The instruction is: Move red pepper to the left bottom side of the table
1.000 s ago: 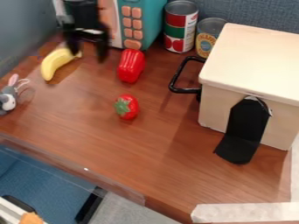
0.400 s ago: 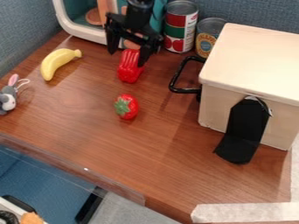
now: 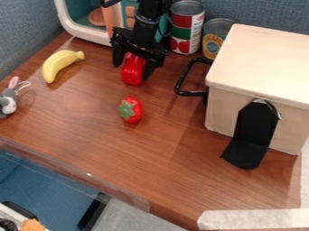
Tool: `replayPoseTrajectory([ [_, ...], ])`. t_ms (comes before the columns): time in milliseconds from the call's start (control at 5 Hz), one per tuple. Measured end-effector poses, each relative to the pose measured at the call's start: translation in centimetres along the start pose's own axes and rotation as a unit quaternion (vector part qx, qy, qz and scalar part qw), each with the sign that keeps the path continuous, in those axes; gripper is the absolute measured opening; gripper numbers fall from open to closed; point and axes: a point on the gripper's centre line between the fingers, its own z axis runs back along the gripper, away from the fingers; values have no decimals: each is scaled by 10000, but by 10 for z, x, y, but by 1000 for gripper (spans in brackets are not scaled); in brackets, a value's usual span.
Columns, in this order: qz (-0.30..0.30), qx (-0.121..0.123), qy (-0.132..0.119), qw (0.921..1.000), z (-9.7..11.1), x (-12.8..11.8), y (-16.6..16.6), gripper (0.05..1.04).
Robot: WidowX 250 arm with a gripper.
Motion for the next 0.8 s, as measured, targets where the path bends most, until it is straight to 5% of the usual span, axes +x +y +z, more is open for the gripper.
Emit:
replayPoseTrajectory([
  [200,154,-167,-45,9997,-5,1,5,948],
  [400,91,-366,-56,9993,-8,-3,1,757],
  [600,52,-503,-22,9987,-5,-14,7,756],
  [800,181,-552,-307,9978,21,-39,40,756],
])
